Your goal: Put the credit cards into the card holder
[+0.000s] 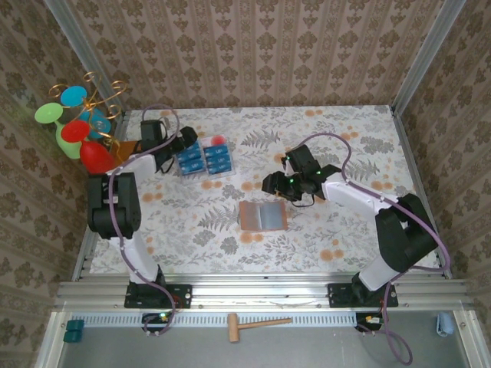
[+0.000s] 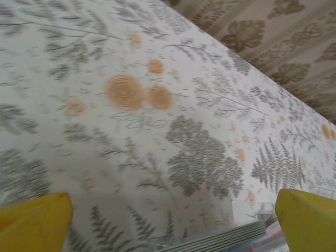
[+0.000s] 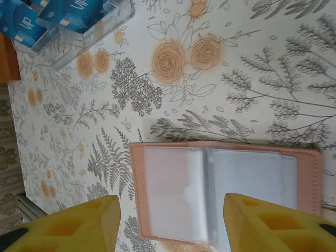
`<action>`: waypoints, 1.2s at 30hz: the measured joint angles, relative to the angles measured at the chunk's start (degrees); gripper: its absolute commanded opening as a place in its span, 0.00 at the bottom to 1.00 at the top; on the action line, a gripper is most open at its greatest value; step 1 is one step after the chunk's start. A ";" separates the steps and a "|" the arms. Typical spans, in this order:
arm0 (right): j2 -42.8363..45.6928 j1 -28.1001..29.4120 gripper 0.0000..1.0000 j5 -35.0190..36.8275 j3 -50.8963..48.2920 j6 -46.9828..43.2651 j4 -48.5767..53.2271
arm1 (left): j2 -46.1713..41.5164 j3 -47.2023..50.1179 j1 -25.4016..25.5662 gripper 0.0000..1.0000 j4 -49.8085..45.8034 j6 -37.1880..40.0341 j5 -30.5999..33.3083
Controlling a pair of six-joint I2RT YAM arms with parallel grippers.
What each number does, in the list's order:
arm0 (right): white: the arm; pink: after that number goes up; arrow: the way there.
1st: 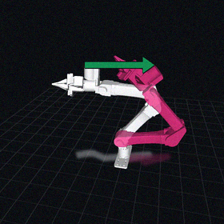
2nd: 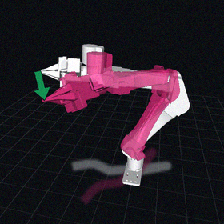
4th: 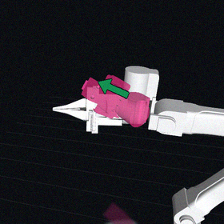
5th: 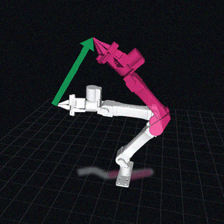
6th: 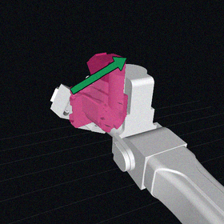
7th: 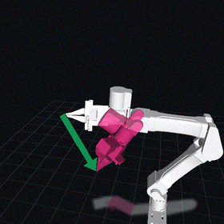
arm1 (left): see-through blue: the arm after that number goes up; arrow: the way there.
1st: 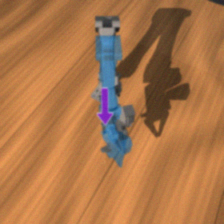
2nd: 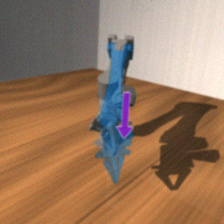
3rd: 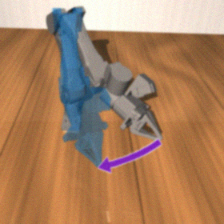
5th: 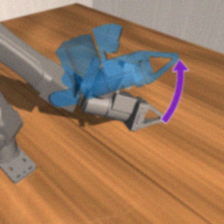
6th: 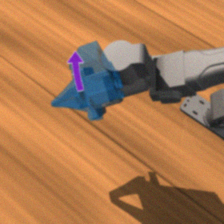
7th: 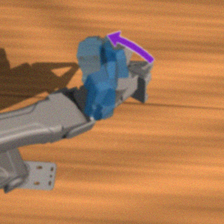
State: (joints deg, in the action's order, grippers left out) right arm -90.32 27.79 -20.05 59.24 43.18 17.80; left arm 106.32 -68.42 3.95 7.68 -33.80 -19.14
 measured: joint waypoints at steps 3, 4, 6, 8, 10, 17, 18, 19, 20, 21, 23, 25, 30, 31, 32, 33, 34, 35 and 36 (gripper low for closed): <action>1.01 -1.14 0.55 0.13 -0.79 -0.17 0.46 | 2.10 -2.86 2.89 1.00 1.20 -0.68 -0.31; 1.25 -1.44 0.55 0.13 -1.09 -0.20 0.50 | 2.75 -3.89 3.82 1.00 1.64 -0.98 -0.52; 1.86 -2.29 0.55 0.20 -1.92 -0.26 0.61 | 4.68 -6.67 5.92 1.00 2.32 -1.42 -1.09; 2.49 -3.23 0.55 0.37 -2.75 -0.42 0.68 | 6.88 -9.51 7.96 1.00 2.91 -2.05 -1.81; 3.32 -4.39 0.55 0.72 -3.56 -0.61 0.76 | 9.35 -12.41 9.79 1.00 3.54 -2.73 -2.47; 7.50 -9.55 0.55 2.67 -5.05 -1.09 1.81 | 18.97 -22.38 17.79 1.00 6.29 -6.34 -3.78; 8.02 -10.12 0.55 2.95 -5.33 -1.22 1.95 | 20.61 -24.26 19.19 1.00 6.56 -6.99 -3.85; 8.46 -10.54 0.55 3.08 -5.64 -1.27 2.08 | 21.92 -25.83 20.44 1.00 6.67 -7.43 -3.78; 8.87 -10.95 0.55 3.32 -6.05 -1.31 2.16 | 23.56 -27.87 21.99 1.00 6.95 -7.96 -3.80; 9.14 -11.19 0.55 3.48 -6.51 -1.46 2.23 | 24.96 -29.70 23.37 1.00 6.97 -8.39 -3.80; 9.92 -11.32 0.55 4.09 -7.45 -1.70 2.67 | 27.89 -34.10 26.12 1.00 6.67 -9.16 -3.96; 10.99 -11.32 0.55 4.90 -8.31 -2.27 3.76 | 30.45 -38.66 28.26 1.00 5.60 -9.64 -4.52; 12.74 -11.32 0.57 7.17 -9.20 -3.80 5.40 | 31.06 -41.94 30.03 1.00 3.52 -9.70 -5.90; 12.90 -11.32 0.57 7.39 -9.25 -4.07 5.55 | 30.58 -41.62 29.64 1.00 3.02 -9.53 -6.01; 13.03 -11.30 0.56 7.50 -9.31 -4.13 5.66 | 29.59 -40.61 28.87 1.00 2.38 -9.35 -6.05; 13.14 -11.26 0.56 7.50 -9.38 -4.24 5.66 | 28.06 -38.86 27.82 1.00 1.68 -9.03 -6.16; 13.20 -11.13 0.56 7.52 -9.38 -4.28 5.66 | 26.56 -37.18 26.88 1.00 1.31 -8.76 -6.21; 13.20 -10.88 0.56 7.56 -9.38 -4.33 5.66 | 24.68 -35.12 25.75 1.00 0.87 -8.48 -6.21; 13.20 -10.36 0.56 7.69 -9.38 -4.48 5.66 | 22.45 -32.68 24.50 1.00 0.68 -8.09 -6.21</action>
State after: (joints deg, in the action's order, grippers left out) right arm -77.12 17.43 -12.36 49.87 38.70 23.46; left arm 128.77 -101.10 28.45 8.36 -41.89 -25.34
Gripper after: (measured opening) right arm 0.562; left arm 0.999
